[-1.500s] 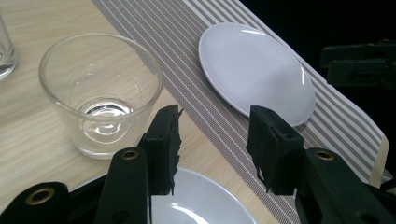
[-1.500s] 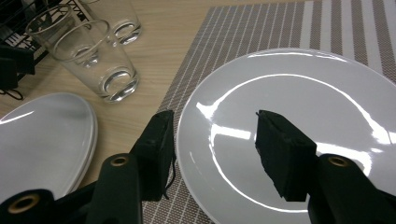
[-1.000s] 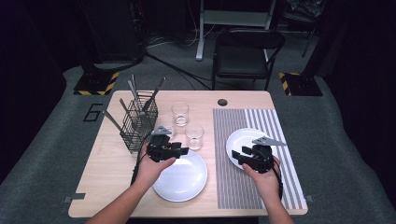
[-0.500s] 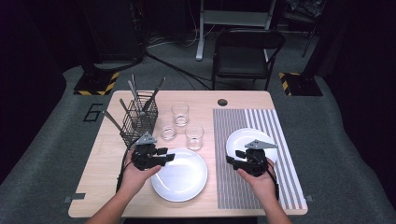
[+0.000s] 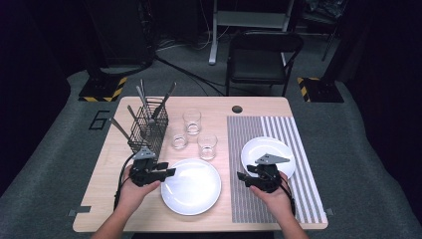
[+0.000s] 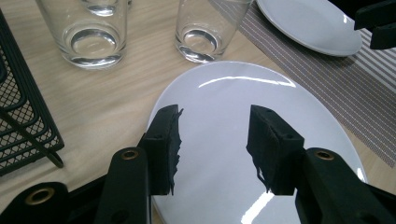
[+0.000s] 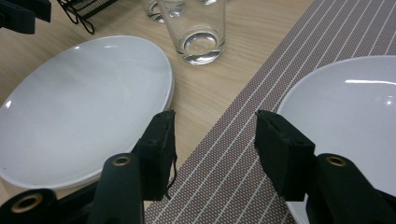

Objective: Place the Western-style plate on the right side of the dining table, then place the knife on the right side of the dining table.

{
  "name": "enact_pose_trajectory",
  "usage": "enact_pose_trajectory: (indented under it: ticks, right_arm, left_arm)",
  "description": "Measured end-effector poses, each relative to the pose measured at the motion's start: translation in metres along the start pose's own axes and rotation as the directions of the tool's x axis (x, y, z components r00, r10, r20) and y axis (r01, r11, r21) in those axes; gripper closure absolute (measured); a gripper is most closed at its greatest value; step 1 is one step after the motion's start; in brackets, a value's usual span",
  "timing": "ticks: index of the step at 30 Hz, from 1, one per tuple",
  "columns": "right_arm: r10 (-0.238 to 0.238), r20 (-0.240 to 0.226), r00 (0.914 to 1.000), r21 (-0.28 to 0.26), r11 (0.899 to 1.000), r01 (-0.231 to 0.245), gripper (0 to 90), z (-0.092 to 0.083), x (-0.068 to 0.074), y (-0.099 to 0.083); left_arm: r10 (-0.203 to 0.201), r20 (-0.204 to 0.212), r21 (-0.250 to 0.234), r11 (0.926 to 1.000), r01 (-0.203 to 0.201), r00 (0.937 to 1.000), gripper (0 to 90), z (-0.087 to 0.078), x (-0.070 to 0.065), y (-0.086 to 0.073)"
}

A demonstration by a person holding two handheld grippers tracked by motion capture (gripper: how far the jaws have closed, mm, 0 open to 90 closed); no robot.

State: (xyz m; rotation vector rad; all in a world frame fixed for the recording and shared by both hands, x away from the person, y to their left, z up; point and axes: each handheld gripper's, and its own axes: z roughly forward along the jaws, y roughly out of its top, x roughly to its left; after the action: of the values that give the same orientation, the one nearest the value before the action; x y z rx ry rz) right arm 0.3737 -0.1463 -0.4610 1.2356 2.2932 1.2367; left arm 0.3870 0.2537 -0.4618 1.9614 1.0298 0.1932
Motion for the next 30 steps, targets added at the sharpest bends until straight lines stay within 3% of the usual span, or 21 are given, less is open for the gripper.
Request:
enact_pose_trajectory:
  ticks: [7, 13, 24, 30]
  right_arm:
    - [0.001, -0.018, 0.9998, -0.003, 1.000, -0.001, 47.8, 0.002, 0.002, -0.007]
    - [0.001, -0.029, 0.9996, -0.022, 1.000, -0.001, 47.5, 0.000, 0.004, -0.006]
    - [0.000, -0.037, 0.9993, 0.006, 1.000, 0.000, 47.3, 0.004, 0.003, -0.007]
    - [-0.005, -0.039, 0.9992, 0.017, 1.000, 0.005, 47.5, 0.008, 0.005, -0.007]
  left_arm:
    - [0.030, -0.002, 0.011, 0.9995, -0.030, 0.9995, 53.4, -0.001, -0.001, -0.002]
    - [0.015, -0.008, -0.001, 0.9999, -0.015, 0.9998, 52.8, -0.006, 0.002, -0.001]
    - [-0.001, -0.031, -0.004, 1.0000, 0.001, 0.9995, 52.5, -0.016, 0.007, 0.007]
    - [-0.015, -0.060, -0.042, 0.9990, 0.012, 0.9981, 54.9, -0.029, 0.010, 0.015]
